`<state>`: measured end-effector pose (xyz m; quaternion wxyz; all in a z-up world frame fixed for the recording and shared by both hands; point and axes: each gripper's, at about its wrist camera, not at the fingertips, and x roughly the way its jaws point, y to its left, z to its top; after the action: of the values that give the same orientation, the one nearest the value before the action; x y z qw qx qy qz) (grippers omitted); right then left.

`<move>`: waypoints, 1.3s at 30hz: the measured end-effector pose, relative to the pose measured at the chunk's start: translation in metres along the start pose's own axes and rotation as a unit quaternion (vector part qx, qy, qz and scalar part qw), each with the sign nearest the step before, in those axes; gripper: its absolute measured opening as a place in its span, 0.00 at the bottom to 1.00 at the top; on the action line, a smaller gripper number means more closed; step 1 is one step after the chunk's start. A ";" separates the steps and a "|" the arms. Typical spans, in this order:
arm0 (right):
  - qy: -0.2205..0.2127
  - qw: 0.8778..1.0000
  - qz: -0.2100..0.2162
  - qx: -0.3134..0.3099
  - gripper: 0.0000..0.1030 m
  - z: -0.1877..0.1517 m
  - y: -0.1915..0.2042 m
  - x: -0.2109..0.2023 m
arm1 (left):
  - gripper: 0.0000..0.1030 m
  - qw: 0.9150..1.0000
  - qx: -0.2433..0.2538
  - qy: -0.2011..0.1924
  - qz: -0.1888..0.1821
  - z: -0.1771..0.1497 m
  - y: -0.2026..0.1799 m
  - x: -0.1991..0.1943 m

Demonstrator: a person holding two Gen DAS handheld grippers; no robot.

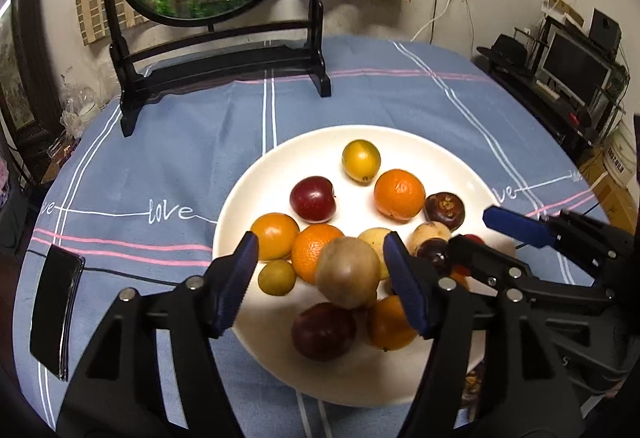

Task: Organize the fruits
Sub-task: 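Withdraw both open grippers from the plate toward the last two fruits, then grasp a dark brown fruit with the left gripper while the right grasps a speckled pale fruit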

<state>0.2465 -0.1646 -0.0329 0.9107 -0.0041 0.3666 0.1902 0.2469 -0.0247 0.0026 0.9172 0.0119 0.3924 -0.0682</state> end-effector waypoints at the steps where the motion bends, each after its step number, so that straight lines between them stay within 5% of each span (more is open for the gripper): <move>1: -0.001 1.000 0.004 0.002 0.43 -0.002 -0.001 -0.004 | 0.65 1.000 0.001 -0.002 -0.001 -0.001 -0.001 -0.004; 19: 0.014 0.999 0.002 -0.030 0.51 -0.090 0.011 -0.075 | 0.72 1.000 0.010 0.006 -0.005 -0.066 -0.010 -0.050; 30: 0.048 0.998 0.012 -0.032 0.51 -0.119 0.030 -0.066 | 0.76 1.000 -0.003 0.024 -0.012 -0.100 -0.003 -0.058; 39: 0.073 0.996 -0.031 -0.043 0.45 -0.123 0.039 -0.046 | 0.77 0.999 -0.005 0.043 -0.019 -0.109 -0.002 -0.051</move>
<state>0.1202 -0.1623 -0.0868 0.8861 -0.0682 0.4232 0.1765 0.1334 -0.0129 -0.0360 0.8981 0.0030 0.4318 -0.0831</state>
